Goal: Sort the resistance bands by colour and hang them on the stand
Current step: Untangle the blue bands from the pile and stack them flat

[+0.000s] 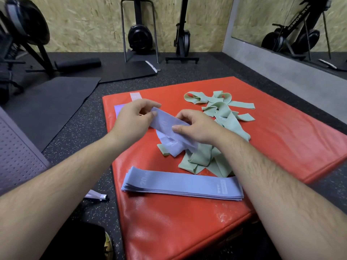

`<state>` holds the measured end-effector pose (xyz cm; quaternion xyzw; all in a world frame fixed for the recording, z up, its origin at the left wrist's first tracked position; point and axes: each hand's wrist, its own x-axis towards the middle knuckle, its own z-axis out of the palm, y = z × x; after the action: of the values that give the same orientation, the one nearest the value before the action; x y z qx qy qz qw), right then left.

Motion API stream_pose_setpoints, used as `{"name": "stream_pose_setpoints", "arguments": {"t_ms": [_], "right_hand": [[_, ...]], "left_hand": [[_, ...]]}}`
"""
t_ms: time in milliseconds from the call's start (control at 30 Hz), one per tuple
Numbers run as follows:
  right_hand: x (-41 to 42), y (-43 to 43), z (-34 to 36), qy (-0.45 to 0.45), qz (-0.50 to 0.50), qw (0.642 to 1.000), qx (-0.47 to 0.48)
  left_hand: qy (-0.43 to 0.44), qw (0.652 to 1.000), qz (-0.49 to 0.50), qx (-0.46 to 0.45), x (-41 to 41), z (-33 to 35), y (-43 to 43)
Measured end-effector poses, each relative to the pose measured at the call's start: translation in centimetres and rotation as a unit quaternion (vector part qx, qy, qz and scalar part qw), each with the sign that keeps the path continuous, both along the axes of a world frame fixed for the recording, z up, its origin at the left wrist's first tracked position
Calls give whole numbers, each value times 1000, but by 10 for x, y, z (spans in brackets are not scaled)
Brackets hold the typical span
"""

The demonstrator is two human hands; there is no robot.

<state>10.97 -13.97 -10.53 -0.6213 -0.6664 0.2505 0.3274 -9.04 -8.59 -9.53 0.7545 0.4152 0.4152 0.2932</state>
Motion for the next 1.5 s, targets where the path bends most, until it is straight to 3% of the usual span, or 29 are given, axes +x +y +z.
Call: {"name": "stream_pose_setpoints", "arguments": {"t_ms": [133,300,467,933,1100,1300,1500], "right_hand": [[12,-5,-2,-36,-9,999,-33],[23,-14,0,-161,-4,985,-61],[39,-24,0,-223,-32,970,-88],[84,-67,23,-149,-76,986,-16],[94,-88,24,-53,-60,996,-41],[101,-117,22,5,-50,995,-92],[96,-138,6,-58,-33,986,-151]], "left_hand": [[-16,1000,15,-13,-17,0,6],[-55,997,44,-29,-36,-2,13],[-91,993,57,-49,-50,-2,17],[-76,995,54,-46,-59,-5,7],[-68,994,37,-76,-60,-13,1],[8,993,-29,-116,-67,-23,-17],[149,982,-53,-101,-76,-35,-34]]}}
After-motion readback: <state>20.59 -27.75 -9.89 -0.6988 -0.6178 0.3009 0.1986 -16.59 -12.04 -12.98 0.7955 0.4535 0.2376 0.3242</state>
